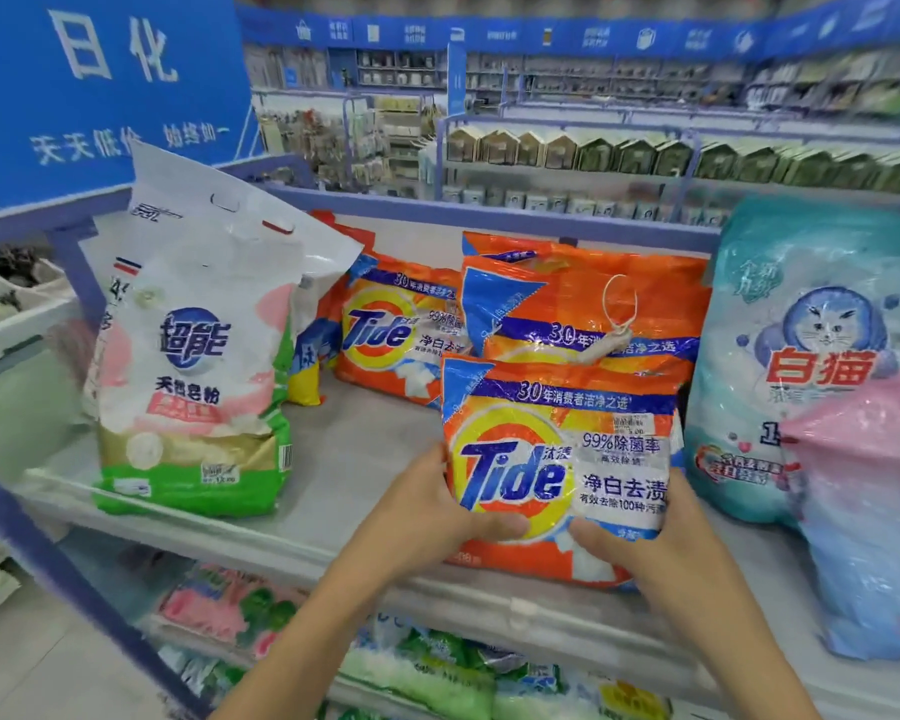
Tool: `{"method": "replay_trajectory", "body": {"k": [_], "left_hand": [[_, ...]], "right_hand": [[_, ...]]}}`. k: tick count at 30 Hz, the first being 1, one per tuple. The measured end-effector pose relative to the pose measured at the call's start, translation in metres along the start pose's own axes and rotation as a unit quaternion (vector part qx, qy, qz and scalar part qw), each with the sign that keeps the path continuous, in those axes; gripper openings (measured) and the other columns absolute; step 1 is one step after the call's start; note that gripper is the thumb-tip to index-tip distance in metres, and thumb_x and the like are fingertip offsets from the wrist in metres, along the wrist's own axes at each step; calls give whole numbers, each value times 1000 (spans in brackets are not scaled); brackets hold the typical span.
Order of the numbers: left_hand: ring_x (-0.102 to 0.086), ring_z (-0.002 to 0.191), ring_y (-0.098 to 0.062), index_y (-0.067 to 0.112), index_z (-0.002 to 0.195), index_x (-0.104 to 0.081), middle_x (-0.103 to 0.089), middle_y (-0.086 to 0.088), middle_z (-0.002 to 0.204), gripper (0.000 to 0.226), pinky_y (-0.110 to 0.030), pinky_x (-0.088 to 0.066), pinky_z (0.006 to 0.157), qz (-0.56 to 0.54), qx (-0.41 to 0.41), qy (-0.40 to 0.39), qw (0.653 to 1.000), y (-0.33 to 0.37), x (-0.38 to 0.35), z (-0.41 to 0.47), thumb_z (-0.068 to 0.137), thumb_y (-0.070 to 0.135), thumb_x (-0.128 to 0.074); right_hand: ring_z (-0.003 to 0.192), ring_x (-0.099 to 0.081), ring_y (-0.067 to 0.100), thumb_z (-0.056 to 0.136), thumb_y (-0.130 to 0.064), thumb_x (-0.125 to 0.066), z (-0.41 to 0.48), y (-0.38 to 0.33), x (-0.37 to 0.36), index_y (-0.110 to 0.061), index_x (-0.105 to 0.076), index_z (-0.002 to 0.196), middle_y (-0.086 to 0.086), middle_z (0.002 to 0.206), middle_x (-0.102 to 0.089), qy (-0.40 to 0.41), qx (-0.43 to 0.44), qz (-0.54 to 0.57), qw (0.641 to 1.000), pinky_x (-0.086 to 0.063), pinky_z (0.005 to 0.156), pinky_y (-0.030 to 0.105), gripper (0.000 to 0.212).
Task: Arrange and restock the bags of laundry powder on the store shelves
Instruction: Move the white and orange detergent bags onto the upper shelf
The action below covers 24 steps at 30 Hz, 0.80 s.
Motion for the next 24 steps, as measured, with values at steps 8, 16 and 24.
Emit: {"method": "replay_trajectory", "body": {"k": [8,16,24], "left_hand": [[-77,87,-16,17,106,-72,-80,2,94,40,-28,-59,77,-99,27,-3,995,-25,76,8,71,7,-88],[-68,93,-8,34,109,-59,-71,11,105,15,-26,-51,75,-234,-28,207,950,-27,128,63,106,42,-47],[-65,81,-5,38,114,-58,-68,9,98,19,-12,-54,71,-293,-58,305,904,5,149,107,109,33,-40]], "right_hand": [[80,-78,16,75,2,-84,-1,-31,-73,-14,-75,101,0,90,-81,-59,-34,138,988,-60,61,22,32],[97,-77,21,99,-15,-66,44,-77,-147,-24,-71,115,0,104,-80,-4,-31,206,978,-59,94,48,19],[94,-76,13,100,-12,-64,92,-110,-181,-25,-66,118,-4,110,-76,93,9,246,965,-63,70,26,23]]}}
Point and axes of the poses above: each hand's wrist, its own z-axis towards the middle knuckle, its own x-axis out of the back of the hand, y = z × x, the point moved 5 cm from there along z, towards the middle knuckle
